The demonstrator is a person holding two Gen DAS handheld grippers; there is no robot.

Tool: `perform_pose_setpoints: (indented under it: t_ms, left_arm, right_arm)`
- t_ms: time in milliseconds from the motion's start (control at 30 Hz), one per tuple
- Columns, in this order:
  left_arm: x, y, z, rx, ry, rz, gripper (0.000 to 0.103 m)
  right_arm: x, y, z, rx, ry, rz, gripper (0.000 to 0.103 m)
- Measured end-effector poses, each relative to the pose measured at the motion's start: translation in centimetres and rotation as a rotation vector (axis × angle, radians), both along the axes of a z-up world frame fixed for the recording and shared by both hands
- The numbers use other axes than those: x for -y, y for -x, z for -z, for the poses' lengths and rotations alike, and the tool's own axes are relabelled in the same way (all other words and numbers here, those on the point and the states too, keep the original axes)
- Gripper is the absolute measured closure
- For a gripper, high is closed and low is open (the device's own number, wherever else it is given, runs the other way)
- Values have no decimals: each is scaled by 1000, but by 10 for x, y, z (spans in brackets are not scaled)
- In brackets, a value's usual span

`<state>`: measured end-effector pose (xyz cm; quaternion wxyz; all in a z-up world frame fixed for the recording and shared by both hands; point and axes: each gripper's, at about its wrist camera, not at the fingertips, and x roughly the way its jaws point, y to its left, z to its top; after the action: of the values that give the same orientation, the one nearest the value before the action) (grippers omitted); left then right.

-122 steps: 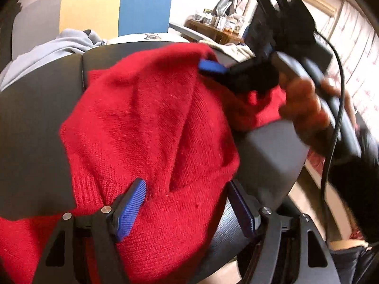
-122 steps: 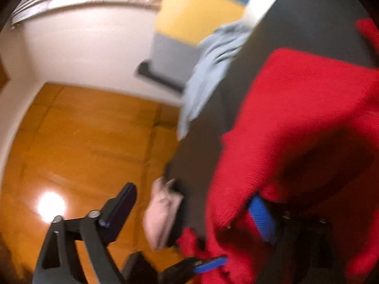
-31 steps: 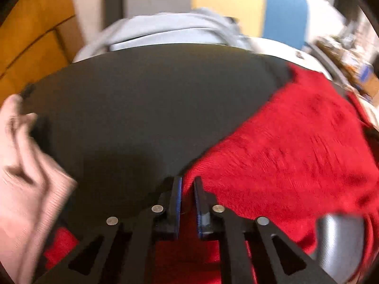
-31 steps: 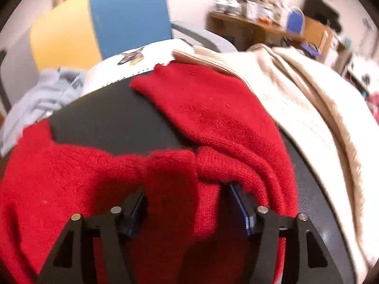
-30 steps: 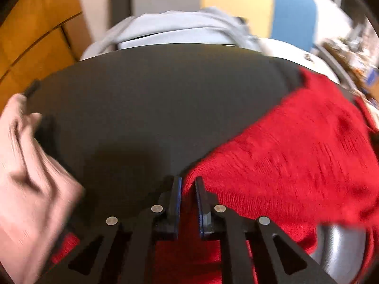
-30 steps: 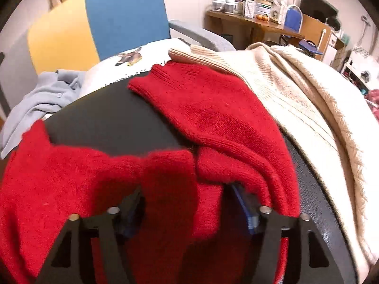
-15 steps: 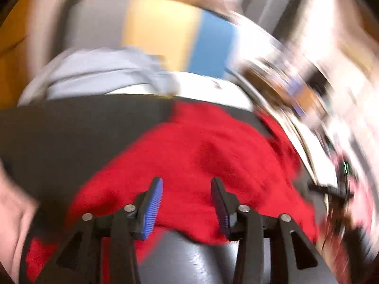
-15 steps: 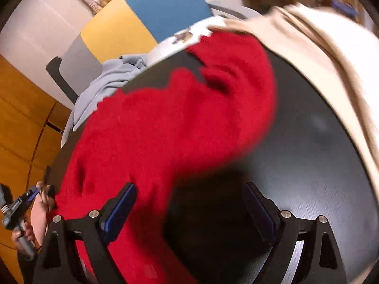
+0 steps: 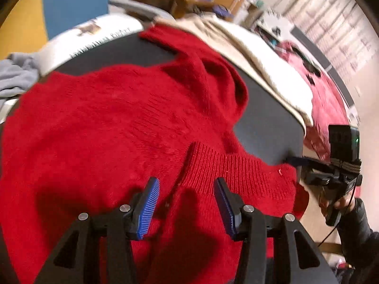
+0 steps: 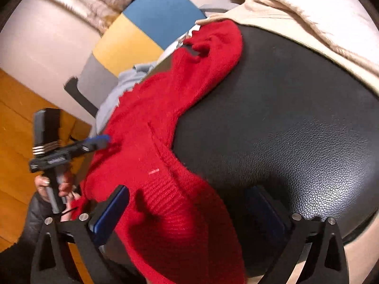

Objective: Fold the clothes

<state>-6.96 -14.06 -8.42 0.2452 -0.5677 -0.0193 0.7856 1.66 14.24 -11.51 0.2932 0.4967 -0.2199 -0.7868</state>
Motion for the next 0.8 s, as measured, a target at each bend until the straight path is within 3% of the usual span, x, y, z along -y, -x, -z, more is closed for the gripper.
perform_pose_setpoints:
  t_ms: [167,267,300,367,400,567,667,800]
  left_arm:
    - [-16,14,19,143,-15,90,54]
    - [-29,14,28,166,-3,104,56]
    - [-31,11,26,136,11,91,62]
    - [-29,3,21,79,27,55,91]
    - [-27,-2,17,53,26,33,94]
    - [18,-63,-32,-95,-166,-89,98]
    - [51,-114,-56,-181,-242,-149,100]
    - [112,-181,-66,-225,-239,-253,101]
  right_arm:
    - [-8,1,7,-34,71,5,0]
    - [-8,-2,9,-51,81,5,0]
    - [-7,-3,9,-57,79,5,0]
    - [-4,-4,10,-69,72,7,0]
    - [-3,-5,11,-72,67,8,0]
    - [3,-6,7,6,121,1,0]
    - [31,-27,-2,25,158,-133,0]
    - [76,-59,-15,42,205,-340,0]
